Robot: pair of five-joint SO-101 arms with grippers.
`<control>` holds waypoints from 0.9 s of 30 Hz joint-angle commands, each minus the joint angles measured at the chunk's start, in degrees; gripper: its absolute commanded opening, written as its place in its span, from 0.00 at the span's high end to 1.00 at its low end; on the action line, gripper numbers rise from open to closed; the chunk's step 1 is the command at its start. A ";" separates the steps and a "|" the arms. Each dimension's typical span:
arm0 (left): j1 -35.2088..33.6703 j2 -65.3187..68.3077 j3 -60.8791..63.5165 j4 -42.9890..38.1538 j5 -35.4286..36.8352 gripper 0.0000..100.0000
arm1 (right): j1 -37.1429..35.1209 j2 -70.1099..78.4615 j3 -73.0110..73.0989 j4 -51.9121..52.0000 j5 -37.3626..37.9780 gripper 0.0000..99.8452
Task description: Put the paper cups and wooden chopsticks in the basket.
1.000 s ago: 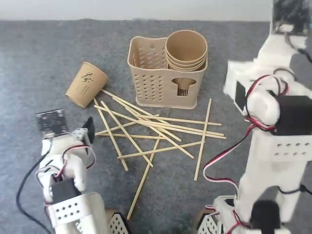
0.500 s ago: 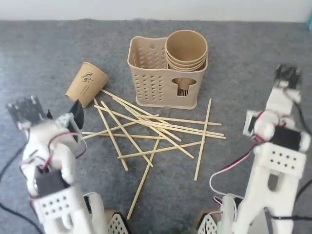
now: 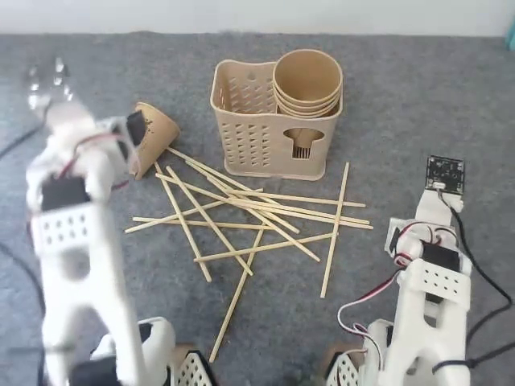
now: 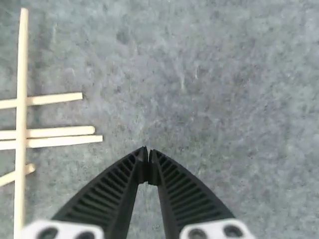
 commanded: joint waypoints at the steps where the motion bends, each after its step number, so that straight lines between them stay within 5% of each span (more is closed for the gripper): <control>1: 3.43 11.43 -12.97 0.18 3.16 0.73 | 0.66 -2.07 -0.53 -1.27 0.88 0.99; 7: 6.07 32.53 -31.96 1.14 8.18 0.74 | 0.75 -2.07 -0.53 -1.19 0.97 0.99; 14: 6.86 51.25 -56.75 9.76 8.18 0.93 | 0.40 -2.51 0.88 -2.95 3.34 0.99; 27: 12.04 80.00 -89.36 20.75 8.00 0.93 | 0.31 -2.51 0.88 -2.95 3.34 0.99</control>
